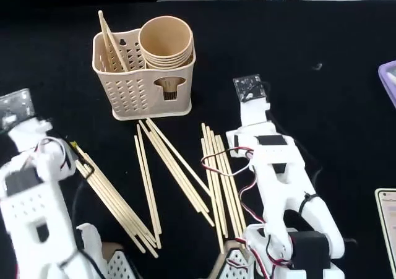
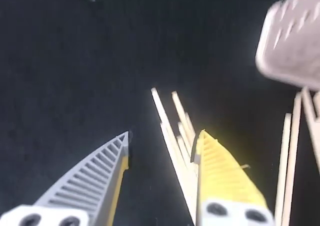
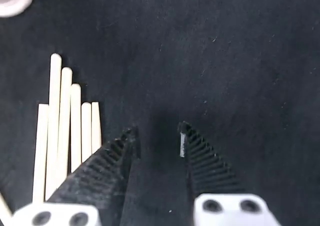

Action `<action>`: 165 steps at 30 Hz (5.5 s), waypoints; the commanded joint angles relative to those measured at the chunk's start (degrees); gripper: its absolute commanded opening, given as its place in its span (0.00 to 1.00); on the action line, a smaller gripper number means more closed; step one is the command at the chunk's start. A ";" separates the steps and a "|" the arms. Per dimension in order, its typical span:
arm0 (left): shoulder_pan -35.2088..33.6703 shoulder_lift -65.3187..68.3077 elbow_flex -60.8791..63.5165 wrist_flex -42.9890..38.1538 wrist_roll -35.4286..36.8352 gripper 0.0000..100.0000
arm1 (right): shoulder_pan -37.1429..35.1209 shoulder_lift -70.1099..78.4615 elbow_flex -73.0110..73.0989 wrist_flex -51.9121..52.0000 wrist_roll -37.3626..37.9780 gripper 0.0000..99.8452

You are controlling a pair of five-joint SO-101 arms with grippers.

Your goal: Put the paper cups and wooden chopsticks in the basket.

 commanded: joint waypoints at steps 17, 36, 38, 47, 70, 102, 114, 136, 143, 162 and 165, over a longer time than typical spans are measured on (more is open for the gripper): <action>9.89 26.02 -2.24 -5.98 8.62 0.33 | 1.05 0.22 -3.03 -1.67 -0.26 0.13; 7.16 26.20 7.69 -17.41 8.70 0.13 | 1.05 0.22 -3.03 -1.49 -0.26 0.13; 7.16 26.20 7.69 -17.67 9.05 0.15 | 1.05 0.22 -3.03 -1.49 -0.26 0.13; 7.16 26.20 5.76 -17.76 9.23 0.22 | 1.05 0.22 -3.03 -1.49 -0.18 0.13; 6.29 54.68 -24.13 -3.25 12.75 0.17 | 1.05 0.22 -3.03 -1.49 -0.18 0.13; 6.29 54.51 -38.90 11.52 7.12 0.23 | 1.14 -0.04 -3.03 -1.49 -0.18 0.13; 6.20 32.18 -2.33 -3.78 4.48 0.27 | 1.14 0.22 -3.03 -1.58 -0.18 0.13; 6.37 47.12 -11.91 -9.76 10.02 0.10 | 1.05 0.22 -3.03 -1.49 -0.18 0.13; 6.29 47.74 -20.79 -10.55 15.82 0.07 | 1.05 0.22 -3.03 -1.58 -0.18 0.13; 8.57 47.56 -21.05 -9.41 13.80 0.17 | 1.14 0.04 -3.03 -1.41 -0.18 0.13; 8.40 47.74 -18.59 -11.87 11.96 0.17 | 1.14 -0.04 -3.03 -1.41 -0.18 0.13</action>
